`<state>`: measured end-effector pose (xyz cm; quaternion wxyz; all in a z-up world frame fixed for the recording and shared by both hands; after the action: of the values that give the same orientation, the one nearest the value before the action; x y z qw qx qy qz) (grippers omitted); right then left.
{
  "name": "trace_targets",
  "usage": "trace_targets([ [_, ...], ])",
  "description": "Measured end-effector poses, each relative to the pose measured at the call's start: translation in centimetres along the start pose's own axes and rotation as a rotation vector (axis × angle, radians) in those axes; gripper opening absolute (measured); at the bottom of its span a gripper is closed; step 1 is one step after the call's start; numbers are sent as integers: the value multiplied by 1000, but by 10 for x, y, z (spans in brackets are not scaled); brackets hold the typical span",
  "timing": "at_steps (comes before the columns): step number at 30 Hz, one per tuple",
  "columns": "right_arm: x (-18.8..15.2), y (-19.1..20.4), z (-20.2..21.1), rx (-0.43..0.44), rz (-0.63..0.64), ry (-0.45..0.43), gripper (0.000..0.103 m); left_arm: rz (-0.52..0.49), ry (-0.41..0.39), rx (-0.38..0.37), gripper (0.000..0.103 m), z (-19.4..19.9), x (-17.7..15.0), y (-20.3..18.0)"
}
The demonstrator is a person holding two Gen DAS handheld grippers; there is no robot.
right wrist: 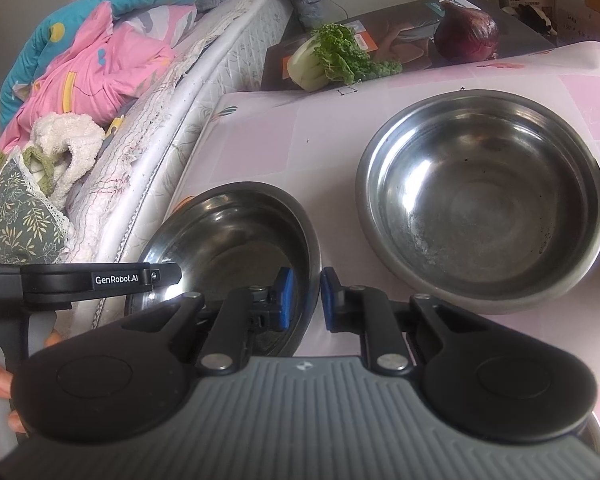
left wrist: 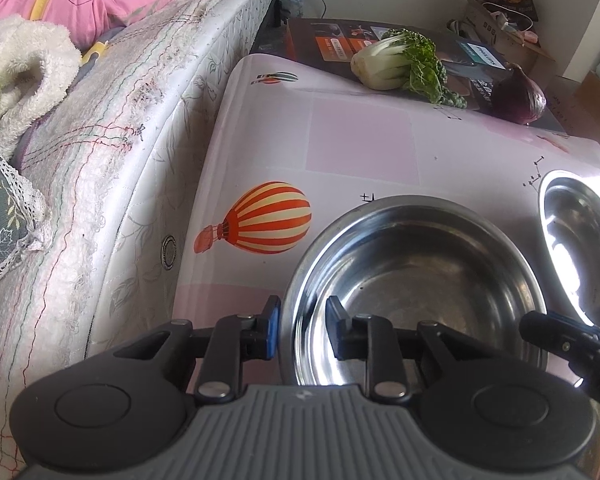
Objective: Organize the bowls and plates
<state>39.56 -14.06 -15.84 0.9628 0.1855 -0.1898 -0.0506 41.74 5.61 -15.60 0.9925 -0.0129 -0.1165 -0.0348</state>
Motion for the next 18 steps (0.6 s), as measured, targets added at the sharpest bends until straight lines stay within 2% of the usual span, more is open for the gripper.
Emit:
trace_targets([
  [18,3,5,15,-11,34,-41,14,-32,-51,26,25,19,-4,-4],
])
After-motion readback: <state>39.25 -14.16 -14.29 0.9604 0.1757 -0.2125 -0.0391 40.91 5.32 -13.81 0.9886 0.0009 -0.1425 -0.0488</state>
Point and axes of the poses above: each gripper's, at about its wrist camera, not at the fingertips, and z roughly against the way its jaws point, y to its left, x to its top, the point moved 7 cm from there along -z, roughly the way its jaws point, and after that the axes turned 13 degrees about y, right-handed, at the moved point
